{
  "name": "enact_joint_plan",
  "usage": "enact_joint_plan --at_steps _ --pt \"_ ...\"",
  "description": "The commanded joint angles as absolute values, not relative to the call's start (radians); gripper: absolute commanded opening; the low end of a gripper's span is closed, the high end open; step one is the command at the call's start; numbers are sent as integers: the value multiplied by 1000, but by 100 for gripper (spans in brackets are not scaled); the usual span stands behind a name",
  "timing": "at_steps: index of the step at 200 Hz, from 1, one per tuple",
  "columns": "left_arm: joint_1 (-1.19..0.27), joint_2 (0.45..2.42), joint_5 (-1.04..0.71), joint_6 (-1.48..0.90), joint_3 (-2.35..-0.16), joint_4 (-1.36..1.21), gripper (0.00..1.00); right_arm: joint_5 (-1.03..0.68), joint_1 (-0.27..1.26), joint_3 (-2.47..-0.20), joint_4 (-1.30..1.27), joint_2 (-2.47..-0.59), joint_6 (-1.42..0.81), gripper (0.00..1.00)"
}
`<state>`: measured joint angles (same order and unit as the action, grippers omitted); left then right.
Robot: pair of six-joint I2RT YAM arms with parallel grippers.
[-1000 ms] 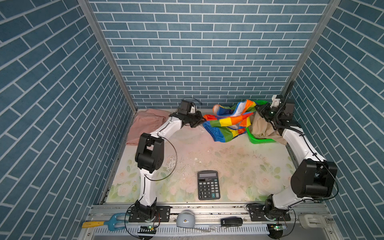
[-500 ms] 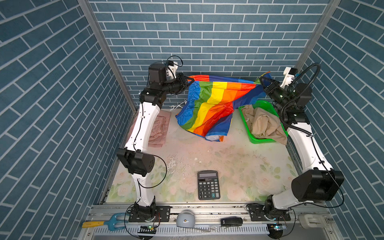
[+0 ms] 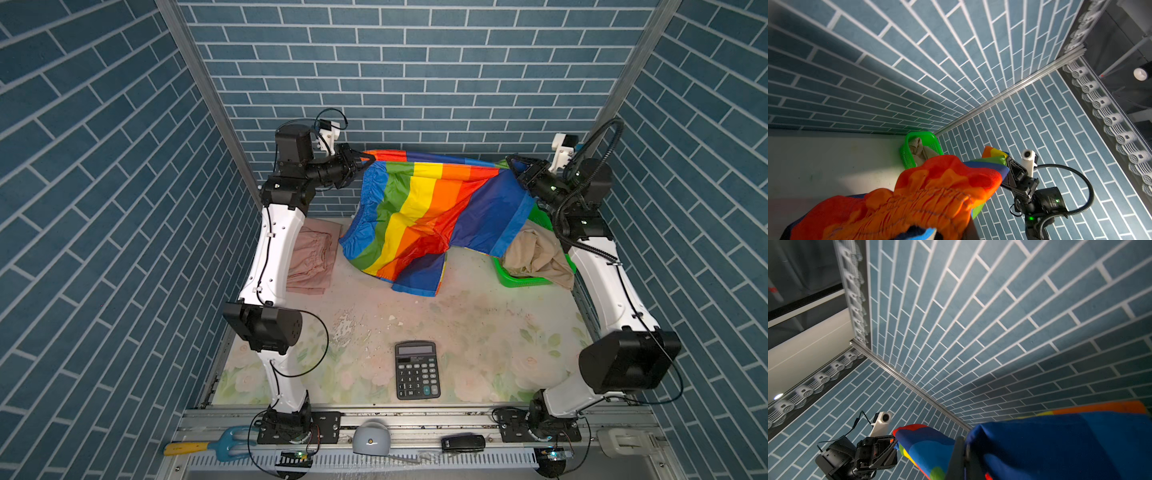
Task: Fold and stack the shorts
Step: 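Raise the rainbow shorts high with both grippers, stretching the waistband taut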
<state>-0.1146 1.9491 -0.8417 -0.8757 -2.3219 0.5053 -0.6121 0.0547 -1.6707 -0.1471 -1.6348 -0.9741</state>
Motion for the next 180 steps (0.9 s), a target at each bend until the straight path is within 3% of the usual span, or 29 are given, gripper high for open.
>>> enact_joint_plan --at_steps 1,24,53,89,116,131,153,180 --pt "6 2045 -726 -928 -2257 483 0 -501 -5 -1686 -167 -1757 -1068 0" --pt "11 2126 -730 -957 -2283 456 0 -505 19 -1735 -216 -1865 -1101 0" --pt "14 2296 -732 -1018 -2510 439 0 -518 37 -1943 -208 -2025 -1115 0" --pt "61 2478 -717 -1298 -2807 164 0 -558 11 -2440 -93 -2183 -1105 0" --pt "86 2380 -648 -1343 -2830 79 0 -566 -33 -2721 -44 -2211 -1049 0" --pt "104 2259 -651 -1307 -2756 24 0 -578 -65 -2652 -109 -2114 -1029 0" --pt "132 2095 -712 -1198 -2591 40 0 -618 -83 -2362 -232 -1937 -984 0" --pt "178 1870 -772 -1148 -2082 11 0 -689 -77 -1913 -298 -1762 -940 0"
